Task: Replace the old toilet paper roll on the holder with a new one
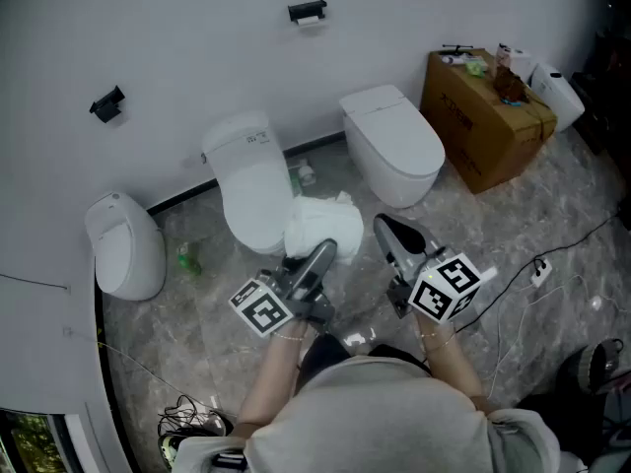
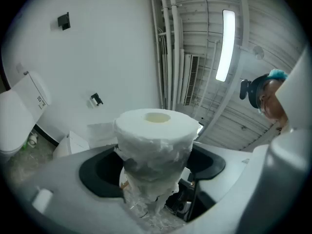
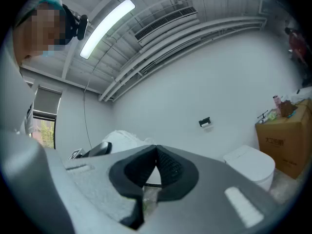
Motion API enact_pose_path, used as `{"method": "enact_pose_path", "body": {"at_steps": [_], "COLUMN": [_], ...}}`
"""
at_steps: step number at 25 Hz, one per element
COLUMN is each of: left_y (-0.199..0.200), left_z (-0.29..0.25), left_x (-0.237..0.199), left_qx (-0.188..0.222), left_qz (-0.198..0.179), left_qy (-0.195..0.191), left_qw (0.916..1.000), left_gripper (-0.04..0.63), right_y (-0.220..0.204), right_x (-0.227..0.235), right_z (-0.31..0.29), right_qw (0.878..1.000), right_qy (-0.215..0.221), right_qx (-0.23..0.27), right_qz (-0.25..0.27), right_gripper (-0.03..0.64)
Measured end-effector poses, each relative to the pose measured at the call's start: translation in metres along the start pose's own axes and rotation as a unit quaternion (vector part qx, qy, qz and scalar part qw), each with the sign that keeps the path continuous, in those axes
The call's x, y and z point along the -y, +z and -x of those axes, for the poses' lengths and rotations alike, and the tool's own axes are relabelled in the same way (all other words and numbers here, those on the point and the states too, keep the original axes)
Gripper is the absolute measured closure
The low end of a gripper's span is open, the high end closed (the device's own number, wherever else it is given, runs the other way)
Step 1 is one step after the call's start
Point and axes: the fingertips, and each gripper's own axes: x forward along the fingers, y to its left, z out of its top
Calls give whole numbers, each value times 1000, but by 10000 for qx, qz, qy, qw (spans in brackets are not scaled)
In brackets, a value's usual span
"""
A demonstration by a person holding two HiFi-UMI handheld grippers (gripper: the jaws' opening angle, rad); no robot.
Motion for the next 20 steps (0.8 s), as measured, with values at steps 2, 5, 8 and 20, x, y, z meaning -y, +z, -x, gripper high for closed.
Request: {"method": "enact_pose_path", "body": {"at_steps": [2, 5, 8, 20], "left_y": [2, 2, 1, -16], "left_z": [-1, -2, -2, -4], "left_x": [-3, -6, -6, -10], "left_qx": [-22, -27, 13, 18], "left_qz": [-10, -25, 11, 171], "left_qy": [2, 6, 8, 93], "left_qw": [10000, 10000, 10000, 9998], "left_gripper": [190, 190, 190, 190], "right_y": [2, 4, 3, 4], "right_x": [-2, -2, -1, 5], "right_z": [-3, -6, -7, 4], "right_qw": [9999, 9999, 9999, 9987], "right_qy": [11, 31, 62, 271], "right_qx": [19, 84, 109, 300], "right_qz": [105, 112, -5, -298], "right_gripper": [615, 615, 615, 615]}}
